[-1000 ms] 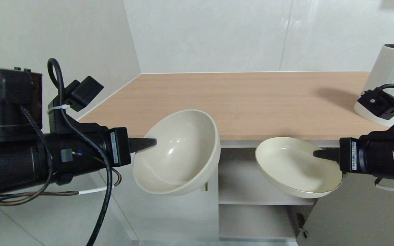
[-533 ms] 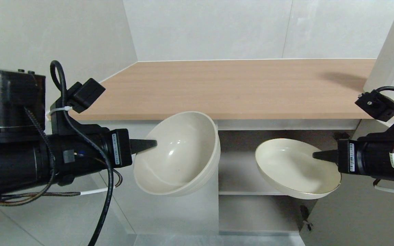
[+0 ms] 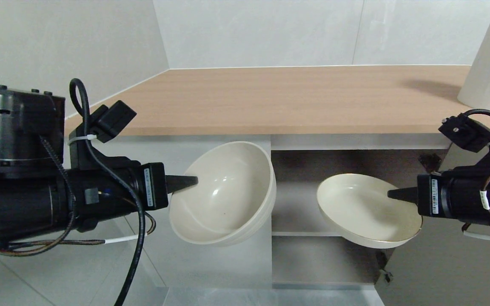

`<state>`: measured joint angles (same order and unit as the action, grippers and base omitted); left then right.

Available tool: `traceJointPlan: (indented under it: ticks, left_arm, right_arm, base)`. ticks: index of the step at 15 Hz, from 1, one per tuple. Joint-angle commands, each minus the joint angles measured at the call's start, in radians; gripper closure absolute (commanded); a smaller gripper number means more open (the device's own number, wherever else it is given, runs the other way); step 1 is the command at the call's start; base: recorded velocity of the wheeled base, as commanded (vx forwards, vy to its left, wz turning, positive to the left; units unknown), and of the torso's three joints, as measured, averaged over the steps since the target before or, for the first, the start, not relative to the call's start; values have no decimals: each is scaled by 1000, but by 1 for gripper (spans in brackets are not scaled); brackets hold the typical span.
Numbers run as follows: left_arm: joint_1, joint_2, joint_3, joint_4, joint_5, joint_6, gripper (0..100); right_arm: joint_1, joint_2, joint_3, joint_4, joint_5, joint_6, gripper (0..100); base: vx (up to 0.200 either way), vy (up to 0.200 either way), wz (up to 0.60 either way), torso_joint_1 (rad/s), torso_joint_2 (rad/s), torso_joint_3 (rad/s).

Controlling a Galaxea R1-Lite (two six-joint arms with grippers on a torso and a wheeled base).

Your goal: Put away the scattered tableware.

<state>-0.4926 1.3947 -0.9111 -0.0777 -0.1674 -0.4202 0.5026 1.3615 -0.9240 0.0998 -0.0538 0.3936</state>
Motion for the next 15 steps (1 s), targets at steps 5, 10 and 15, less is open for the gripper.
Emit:
traceJointPlan:
  ticks: [5, 10, 15]
  left_arm:
    - [-1, 12, 1, -1, 0, 0, 100]
    - [-58, 61, 23, -2, 2, 0, 100]
    - [-100, 175, 35, -4, 17, 0, 100]
  right_arm:
    - [1, 71, -1, -5, 0, -1, 100]
    - [1, 346, -1, -51, -9, -10, 100]
    - [-59, 611, 37, -324, -75, -2, 100]
  base:
    - [0, 0, 0, 0, 0, 0]
    - [0, 0, 0, 0, 0, 0]
    - [0, 0, 0, 0, 0, 0]
